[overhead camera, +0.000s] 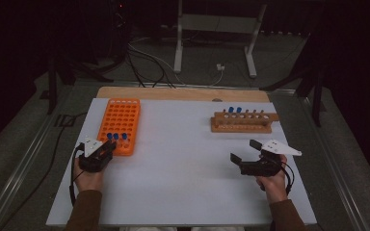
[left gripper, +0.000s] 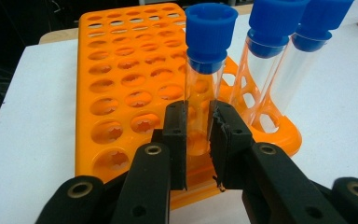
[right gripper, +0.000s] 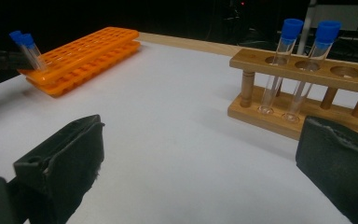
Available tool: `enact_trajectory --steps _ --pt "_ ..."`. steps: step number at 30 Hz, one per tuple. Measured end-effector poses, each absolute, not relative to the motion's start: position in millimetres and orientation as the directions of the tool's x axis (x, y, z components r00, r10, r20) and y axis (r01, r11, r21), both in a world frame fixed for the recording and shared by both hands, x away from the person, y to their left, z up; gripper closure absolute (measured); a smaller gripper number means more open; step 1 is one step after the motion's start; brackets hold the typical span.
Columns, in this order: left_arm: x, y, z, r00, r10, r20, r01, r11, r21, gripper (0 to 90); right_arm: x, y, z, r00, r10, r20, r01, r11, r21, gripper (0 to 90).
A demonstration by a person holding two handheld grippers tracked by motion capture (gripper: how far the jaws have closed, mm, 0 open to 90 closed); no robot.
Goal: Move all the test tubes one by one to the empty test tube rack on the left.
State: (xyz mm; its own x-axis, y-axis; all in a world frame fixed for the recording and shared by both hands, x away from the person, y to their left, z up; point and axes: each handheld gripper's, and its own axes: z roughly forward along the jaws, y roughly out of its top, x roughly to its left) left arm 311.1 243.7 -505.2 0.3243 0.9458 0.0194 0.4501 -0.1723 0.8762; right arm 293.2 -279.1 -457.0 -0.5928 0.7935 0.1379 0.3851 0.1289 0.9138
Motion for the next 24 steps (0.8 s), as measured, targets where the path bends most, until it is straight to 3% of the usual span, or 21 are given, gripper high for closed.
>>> enact_trajectory --steps 13,24 --pt "309.7 247.2 -503.1 0.308 0.951 -0.018 0.472 -0.137 0.871 76.8 293.9 -278.5 -457.1 -0.592 0.794 0.139 0.386 0.129 0.913 0.9" --pt "294.9 260.5 -491.3 0.312 0.943 -0.114 0.463 -0.046 0.885 56.0 296.4 -279.9 -451.8 -0.585 0.799 0.138 0.375 0.116 0.920 0.9"
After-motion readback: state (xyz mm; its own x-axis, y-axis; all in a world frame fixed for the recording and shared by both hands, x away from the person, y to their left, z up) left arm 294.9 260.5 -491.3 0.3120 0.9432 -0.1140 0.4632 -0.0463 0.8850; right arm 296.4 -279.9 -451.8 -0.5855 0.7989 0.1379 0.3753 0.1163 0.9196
